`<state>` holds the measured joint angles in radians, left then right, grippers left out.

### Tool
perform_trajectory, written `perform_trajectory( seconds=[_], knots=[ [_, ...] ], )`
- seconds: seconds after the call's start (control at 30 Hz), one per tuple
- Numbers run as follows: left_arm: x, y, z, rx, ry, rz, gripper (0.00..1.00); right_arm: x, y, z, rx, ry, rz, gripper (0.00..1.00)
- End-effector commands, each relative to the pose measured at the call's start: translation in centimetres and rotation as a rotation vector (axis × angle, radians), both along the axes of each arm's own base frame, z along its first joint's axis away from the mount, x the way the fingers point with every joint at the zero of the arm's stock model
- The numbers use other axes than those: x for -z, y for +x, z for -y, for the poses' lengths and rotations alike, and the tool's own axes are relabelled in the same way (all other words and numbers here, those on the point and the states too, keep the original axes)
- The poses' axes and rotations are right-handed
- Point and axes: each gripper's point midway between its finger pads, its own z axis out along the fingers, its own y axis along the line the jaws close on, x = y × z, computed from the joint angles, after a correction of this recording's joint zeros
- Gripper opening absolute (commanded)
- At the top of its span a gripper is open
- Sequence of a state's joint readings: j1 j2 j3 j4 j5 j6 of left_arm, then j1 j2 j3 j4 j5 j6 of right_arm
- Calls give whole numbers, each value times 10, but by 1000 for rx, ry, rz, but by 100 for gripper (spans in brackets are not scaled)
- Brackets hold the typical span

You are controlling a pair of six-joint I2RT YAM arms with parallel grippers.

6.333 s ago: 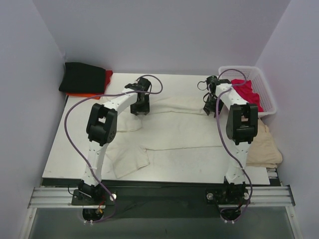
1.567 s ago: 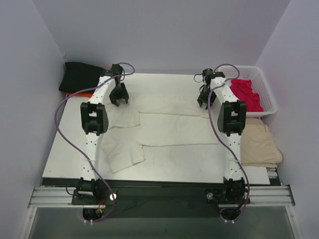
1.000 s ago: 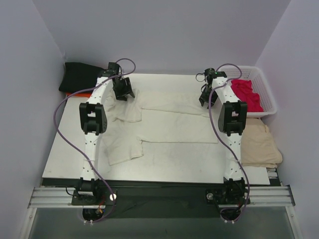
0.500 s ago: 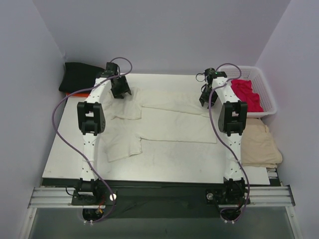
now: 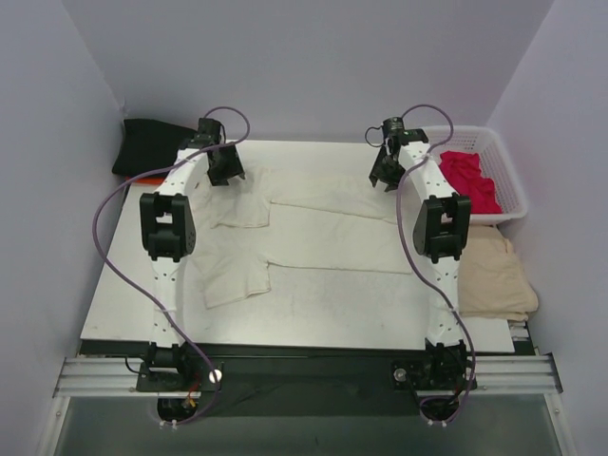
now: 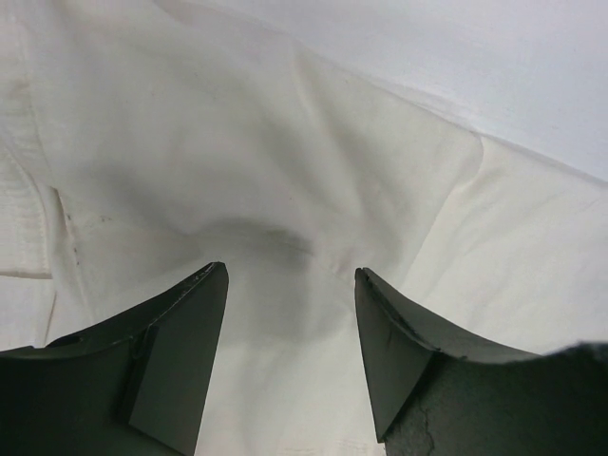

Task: Fold and stack the t-shirts
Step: Fold the flattened tshirt in 1/3 of the way

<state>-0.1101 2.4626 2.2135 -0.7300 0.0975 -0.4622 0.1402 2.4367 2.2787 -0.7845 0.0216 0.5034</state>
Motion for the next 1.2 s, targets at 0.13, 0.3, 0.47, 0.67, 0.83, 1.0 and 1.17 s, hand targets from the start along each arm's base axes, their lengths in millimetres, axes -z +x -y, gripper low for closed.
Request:
perform_trajectory(
  seconds=[0.13,0.3,0.47,0.67,0.83,1.0,1.17],
  knots=[
    [-56,6,-3,4,11,134,67,23,-3,-16,-29,61,-54,39],
    [-66,-1,-7,-5,25,138,67,44,-16,-3,-8,34,-115,39],
    [-73,-17,-19,-36,94,114,67,54,-28,18,18,-26,-166,39],
    [-68,-51,-37,-106,193,40,67,62,-39,40,25,-97,-229,37],
    [-65,-90,-60,-191,281,-50,67,57,-35,56,47,-139,-232,41],
    [-67,-126,-68,-211,340,-111,67,55,-31,59,52,-138,-222,41],
    [-63,-164,-59,-191,324,-171,67,34,-24,58,50,-136,-172,41]
  ],
)
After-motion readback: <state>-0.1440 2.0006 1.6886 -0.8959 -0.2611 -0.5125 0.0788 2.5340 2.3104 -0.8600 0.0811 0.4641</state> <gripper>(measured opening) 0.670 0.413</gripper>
